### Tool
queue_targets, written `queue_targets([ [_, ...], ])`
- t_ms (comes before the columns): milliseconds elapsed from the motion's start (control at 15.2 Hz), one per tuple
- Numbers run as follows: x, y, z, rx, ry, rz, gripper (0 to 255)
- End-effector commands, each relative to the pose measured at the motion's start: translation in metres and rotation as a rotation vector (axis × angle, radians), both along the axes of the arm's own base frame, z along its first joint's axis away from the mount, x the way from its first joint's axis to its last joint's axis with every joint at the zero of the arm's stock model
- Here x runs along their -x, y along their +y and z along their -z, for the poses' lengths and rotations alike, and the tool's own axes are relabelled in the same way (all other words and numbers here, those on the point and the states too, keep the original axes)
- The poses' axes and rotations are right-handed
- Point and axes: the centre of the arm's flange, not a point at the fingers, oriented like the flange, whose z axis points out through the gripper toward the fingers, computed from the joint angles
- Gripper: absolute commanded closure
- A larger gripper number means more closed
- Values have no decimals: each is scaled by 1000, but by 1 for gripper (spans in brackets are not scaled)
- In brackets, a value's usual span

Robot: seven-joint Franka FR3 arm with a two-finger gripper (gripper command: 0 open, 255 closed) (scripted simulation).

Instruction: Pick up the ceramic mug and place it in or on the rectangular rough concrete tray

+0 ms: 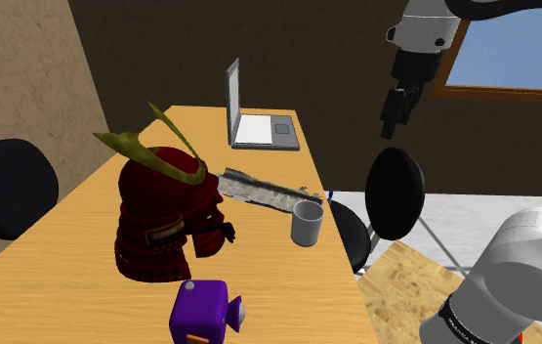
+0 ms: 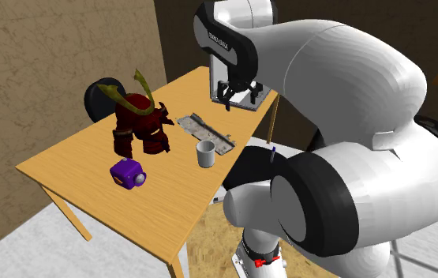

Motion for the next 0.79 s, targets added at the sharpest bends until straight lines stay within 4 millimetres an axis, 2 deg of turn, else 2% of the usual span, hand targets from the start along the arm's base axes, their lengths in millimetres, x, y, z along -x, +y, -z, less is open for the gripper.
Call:
queue_targets([
  [0,0,0,0,0,0,0,0],
  [726,-60,72,112,-9,36,21,0],
])
